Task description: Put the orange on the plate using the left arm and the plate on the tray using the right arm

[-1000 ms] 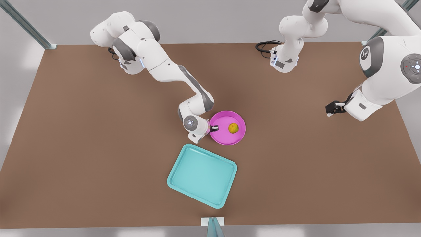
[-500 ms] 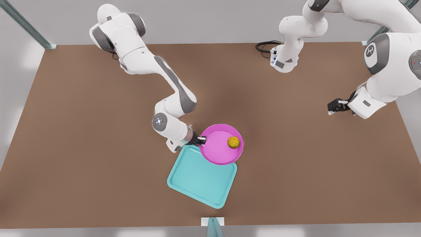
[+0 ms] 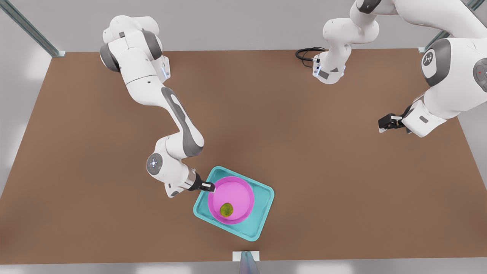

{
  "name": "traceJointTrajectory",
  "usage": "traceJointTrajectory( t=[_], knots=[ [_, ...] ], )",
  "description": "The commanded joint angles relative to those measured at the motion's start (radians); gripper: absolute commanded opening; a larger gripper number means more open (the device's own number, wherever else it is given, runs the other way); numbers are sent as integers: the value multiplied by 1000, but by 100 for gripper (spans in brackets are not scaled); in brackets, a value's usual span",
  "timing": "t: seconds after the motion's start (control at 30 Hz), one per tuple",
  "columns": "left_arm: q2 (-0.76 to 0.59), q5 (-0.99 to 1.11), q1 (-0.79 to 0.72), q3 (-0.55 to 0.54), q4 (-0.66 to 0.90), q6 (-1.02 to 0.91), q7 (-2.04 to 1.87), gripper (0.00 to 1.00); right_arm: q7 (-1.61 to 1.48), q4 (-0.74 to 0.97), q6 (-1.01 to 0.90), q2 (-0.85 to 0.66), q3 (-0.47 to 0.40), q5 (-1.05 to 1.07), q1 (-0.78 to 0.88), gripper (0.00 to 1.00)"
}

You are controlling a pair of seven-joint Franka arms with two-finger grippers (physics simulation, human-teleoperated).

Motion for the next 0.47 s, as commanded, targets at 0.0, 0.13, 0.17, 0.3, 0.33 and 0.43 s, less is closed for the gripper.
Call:
traceJointTrajectory(
  t=[0.0,0.13,0.17,0.3,0.33,0.43],
  knots=[
    [0,0,0,-2,0,-3,17,100,-5,1,10,-4,0,-1,0,100],
    [9,5,-1,-6,2,0,14,100,-28,-56,-510,-237,-9,-195,-216,100],
    [9,8,-1,-6,2,-3,16,100,-151,-45,-791,-286,-6,-442,-299,100],
    [11,11,-1,-6,2,-4,11,100,-456,-21,-984,-647,-9,-708,-410,100],
    [11,11,-1,-6,2,-4,9,100,-453,-50,-997,-703,-9,-709,-406,100],
    [6,14,-1,-2,2,-4,16,100,-453,-51,-1016,-708,-9,-705,-408,100]
  ],
)
